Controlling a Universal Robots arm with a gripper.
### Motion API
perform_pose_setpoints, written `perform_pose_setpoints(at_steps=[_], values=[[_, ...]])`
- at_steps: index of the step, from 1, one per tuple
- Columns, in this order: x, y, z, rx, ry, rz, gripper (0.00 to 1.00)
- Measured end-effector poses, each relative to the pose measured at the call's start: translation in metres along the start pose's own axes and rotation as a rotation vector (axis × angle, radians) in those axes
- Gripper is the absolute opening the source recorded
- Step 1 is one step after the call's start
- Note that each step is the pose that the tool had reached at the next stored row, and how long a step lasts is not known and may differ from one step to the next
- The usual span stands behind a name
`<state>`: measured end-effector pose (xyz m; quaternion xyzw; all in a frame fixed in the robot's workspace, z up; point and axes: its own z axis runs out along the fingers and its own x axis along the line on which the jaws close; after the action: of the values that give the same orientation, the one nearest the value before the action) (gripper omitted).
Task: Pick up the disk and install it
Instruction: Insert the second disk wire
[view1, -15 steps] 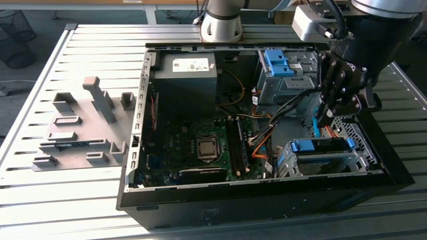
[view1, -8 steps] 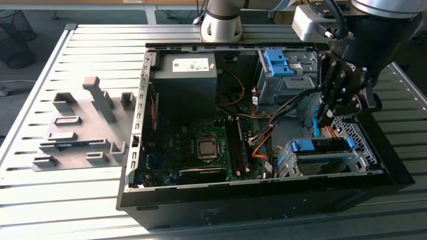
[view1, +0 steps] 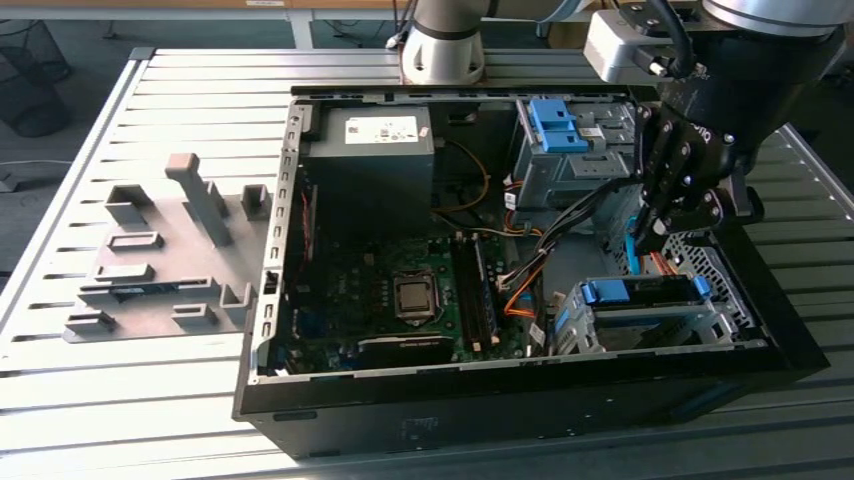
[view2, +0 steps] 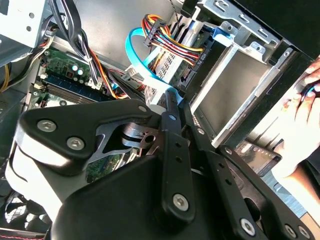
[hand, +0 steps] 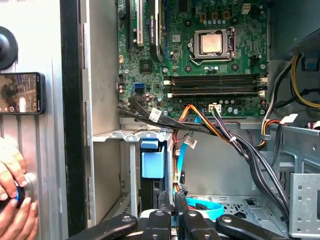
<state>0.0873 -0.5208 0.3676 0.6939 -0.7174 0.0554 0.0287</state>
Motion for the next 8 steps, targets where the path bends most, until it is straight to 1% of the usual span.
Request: perform_pose_setpoints(at_steps=[1,2,4,7,8], values=[[0.0004,0.0000,0.0001,-0.0002,-0.0041,0.000,0.16],[0.0017,0.0000,0.0005,-0.0006,-0.0175,0.001,0.16],[0.0044,-0.0001,0.0013,-0.0018,-0.0506,0.002,0.16],[0.0091,-0.0002,0.0027,-0.0034,-0.0960,0.004,0.16],[0.0108,-0.0002,0.0032,-0.0038,-0.1078,0.004,0.16]])
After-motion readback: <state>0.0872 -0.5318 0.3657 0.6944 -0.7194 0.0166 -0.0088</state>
